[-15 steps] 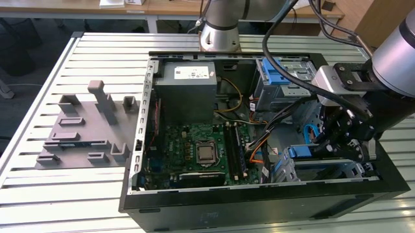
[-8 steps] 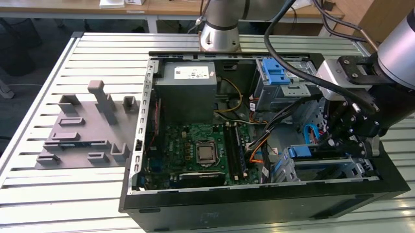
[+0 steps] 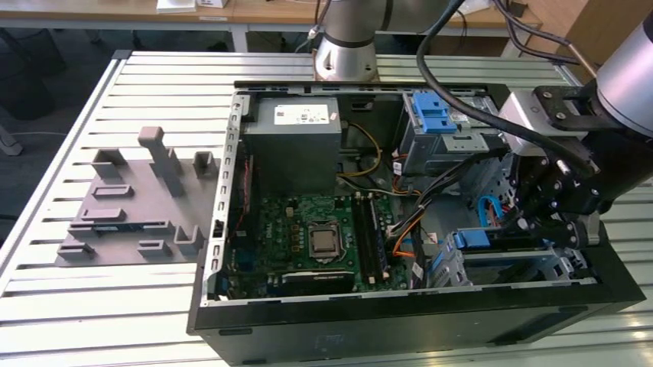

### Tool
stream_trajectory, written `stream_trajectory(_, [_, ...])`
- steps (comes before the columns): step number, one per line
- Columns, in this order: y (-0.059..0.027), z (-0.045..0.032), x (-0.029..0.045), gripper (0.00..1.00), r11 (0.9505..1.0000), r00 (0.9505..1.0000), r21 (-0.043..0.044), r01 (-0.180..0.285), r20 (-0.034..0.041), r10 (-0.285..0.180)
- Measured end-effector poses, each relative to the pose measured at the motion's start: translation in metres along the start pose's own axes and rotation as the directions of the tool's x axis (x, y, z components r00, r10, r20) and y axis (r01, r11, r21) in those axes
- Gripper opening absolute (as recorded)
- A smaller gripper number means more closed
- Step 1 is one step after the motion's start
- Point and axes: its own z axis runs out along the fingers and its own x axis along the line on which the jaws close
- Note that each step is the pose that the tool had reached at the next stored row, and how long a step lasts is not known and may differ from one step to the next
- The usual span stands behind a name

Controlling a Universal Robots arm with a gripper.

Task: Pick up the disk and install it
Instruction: 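Insert the second disk wire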

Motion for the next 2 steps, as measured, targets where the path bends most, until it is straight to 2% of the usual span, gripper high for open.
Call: stream_trajectory(2, [0.0000,-0.0004,-0.0001,0.11,1.0000,1.0000,0.0000,0.000,0.0001,0.000])
